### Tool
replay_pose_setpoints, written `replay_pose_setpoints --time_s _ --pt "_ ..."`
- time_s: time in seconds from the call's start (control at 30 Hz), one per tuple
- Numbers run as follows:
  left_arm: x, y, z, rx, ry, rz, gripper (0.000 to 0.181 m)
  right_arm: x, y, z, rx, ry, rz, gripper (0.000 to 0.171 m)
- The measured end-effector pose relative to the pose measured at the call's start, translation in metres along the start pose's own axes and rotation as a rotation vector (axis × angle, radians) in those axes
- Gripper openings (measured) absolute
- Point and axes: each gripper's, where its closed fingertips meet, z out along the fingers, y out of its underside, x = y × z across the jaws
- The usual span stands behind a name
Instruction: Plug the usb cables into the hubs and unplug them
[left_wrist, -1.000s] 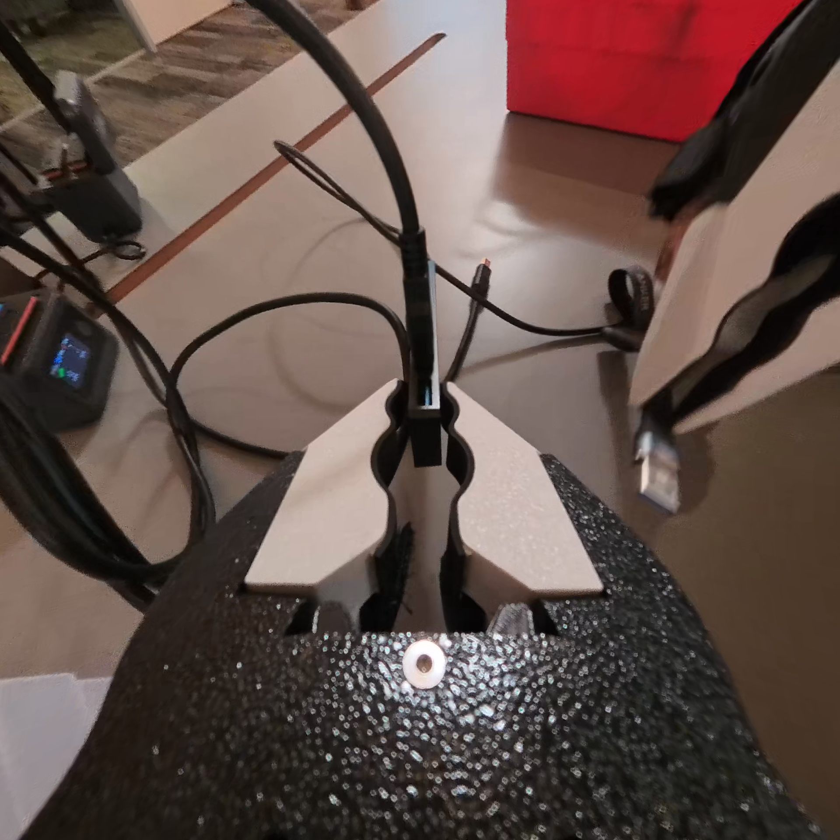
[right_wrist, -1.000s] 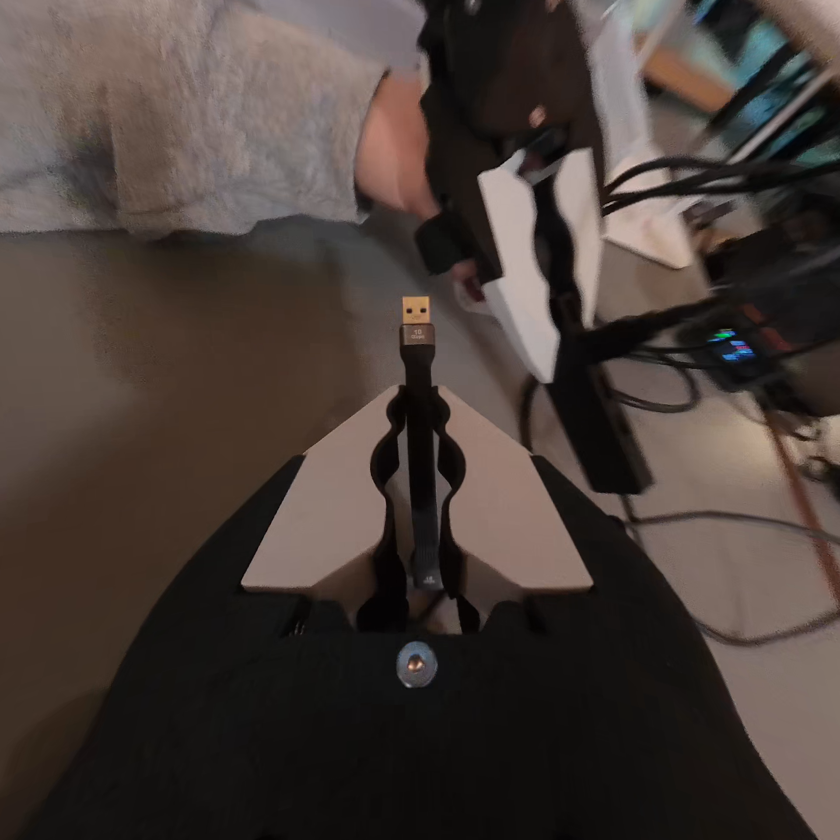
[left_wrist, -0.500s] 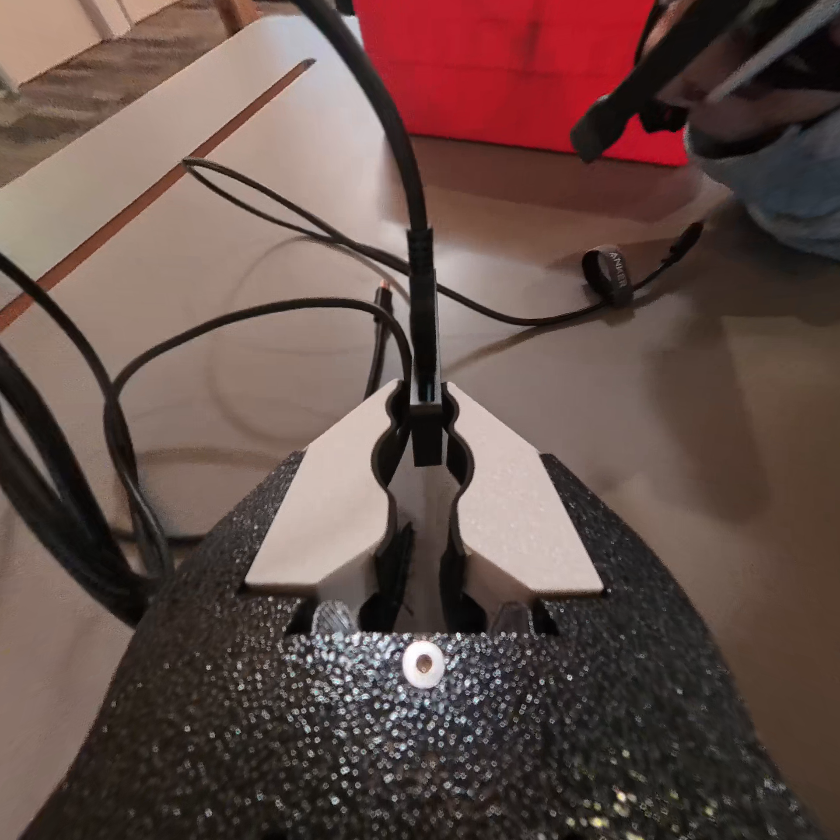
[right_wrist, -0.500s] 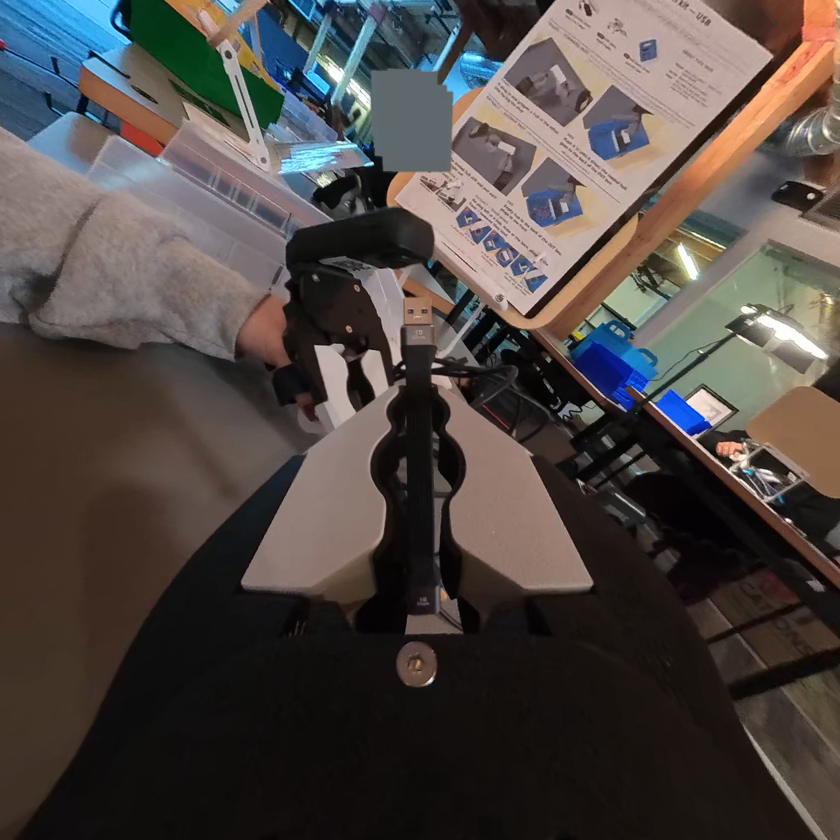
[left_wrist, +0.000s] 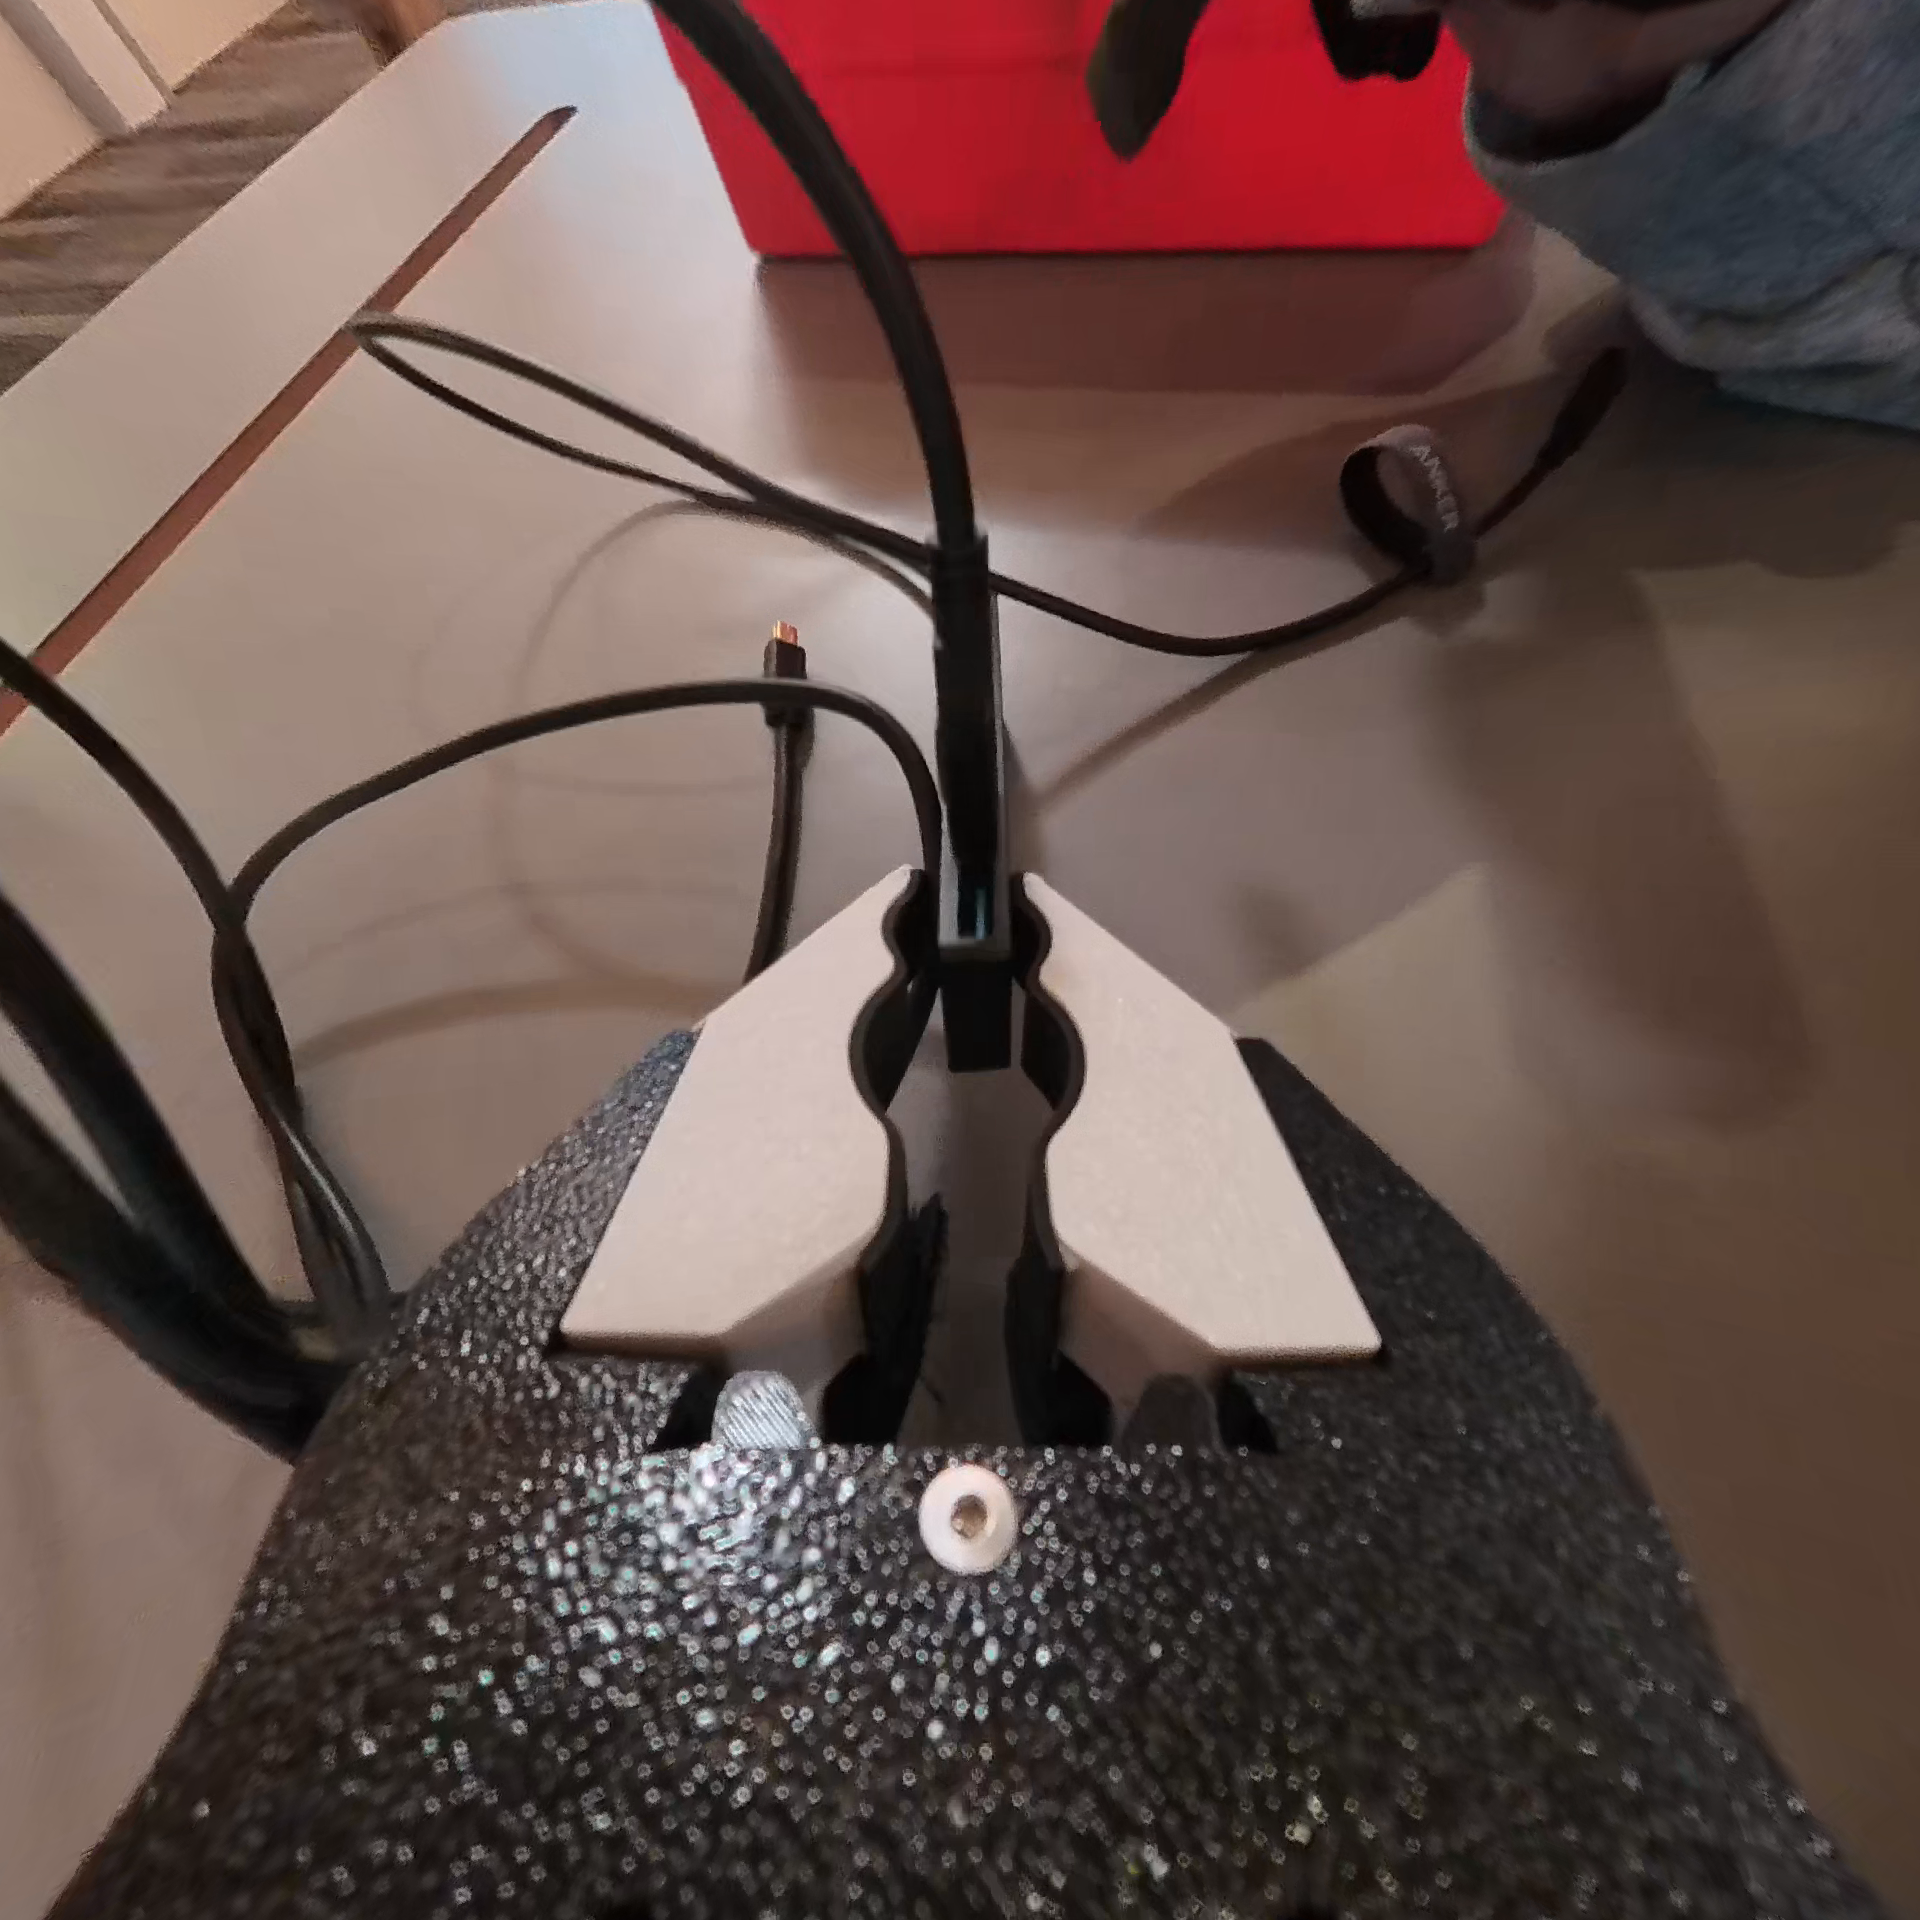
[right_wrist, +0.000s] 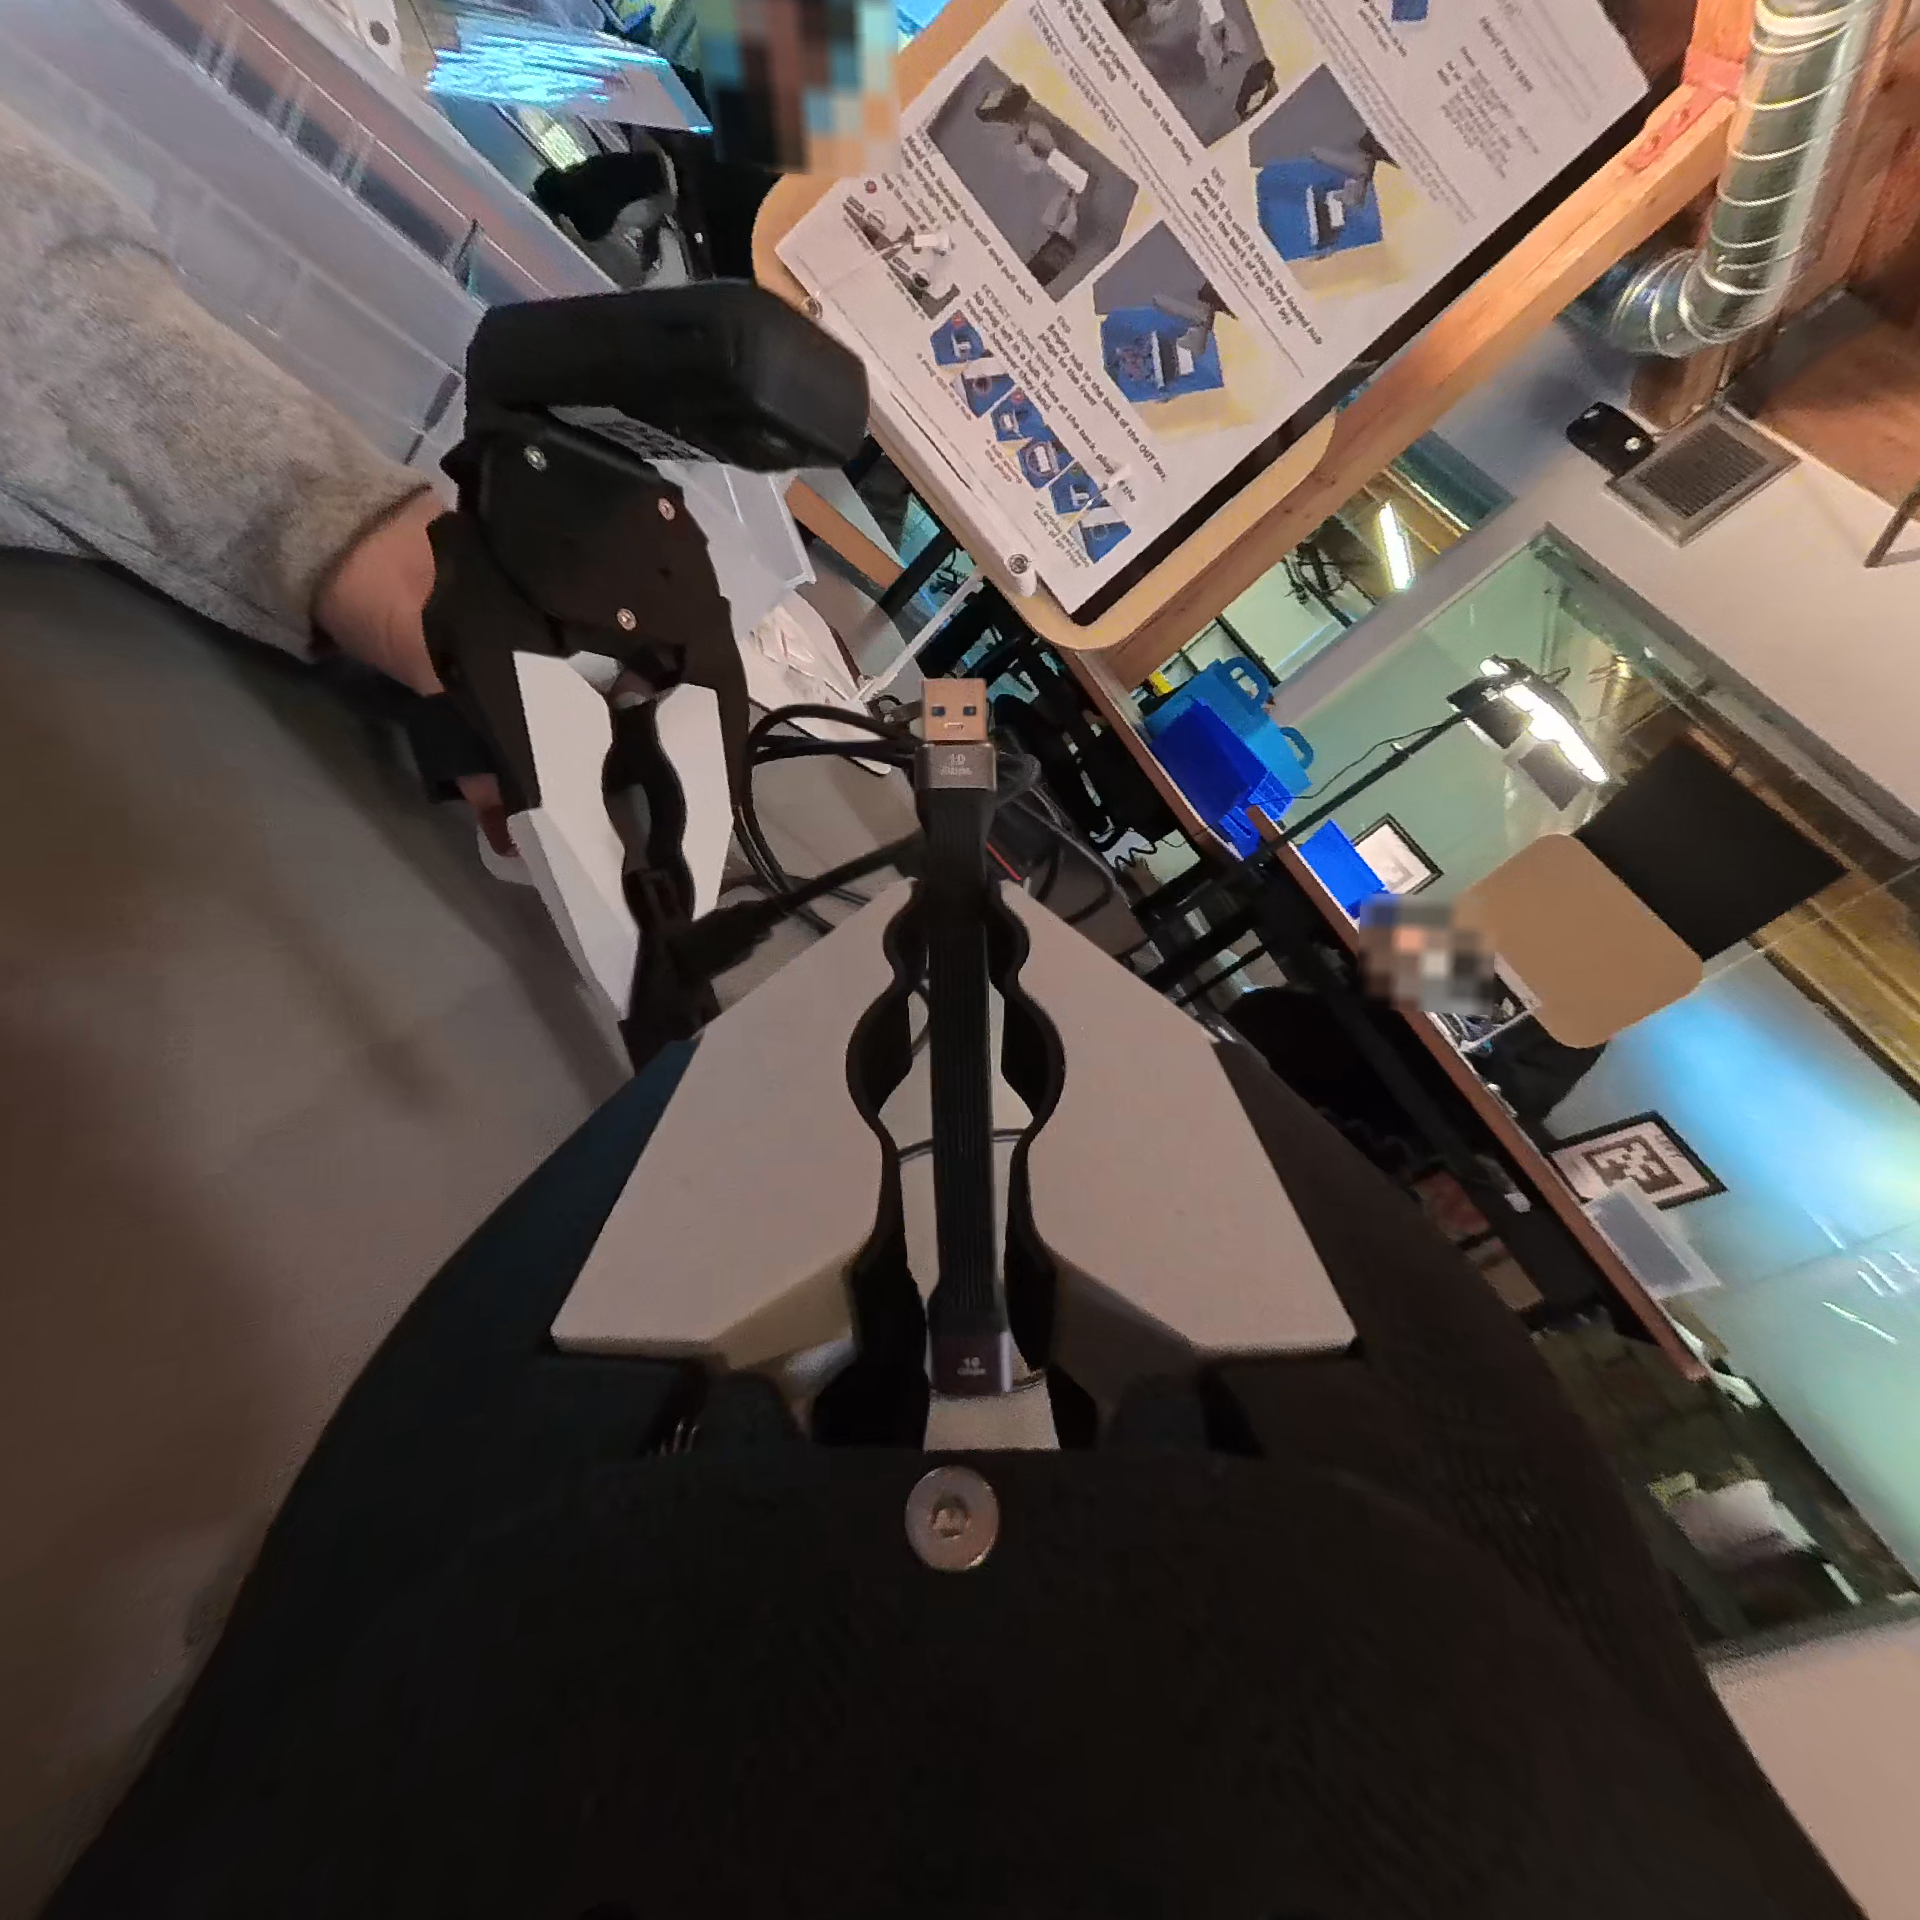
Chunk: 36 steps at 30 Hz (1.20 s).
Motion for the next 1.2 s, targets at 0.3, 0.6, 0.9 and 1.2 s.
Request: replay_pose_setpoints --time_s 0.3,0.6,0.9,1.2 --pt "0.005 0.017 0.003 -0.114 0.045 -0.083 0.019 0.002 0.001 -0.001 0.006 0.012 0.006 0.009" --pt "-0.005 -0.003 -0.026 -0.07 -0.002 -0.108 0.041 0.006 0.005 -0.001 -0.017 0.037 -0.01 0.009" --pt "0.003 -0.088 -0.065 0.249 -0.171 0.087 0.054 0.008 -0.001 0.0 -0.078 0.176 -0.323 0.008" --pt "0.025 -0.087 -0.044 0.287 0.005 0.001 0.022 -0.031 0.007 0.018 -0.202 0.075 -0.698 0.008"
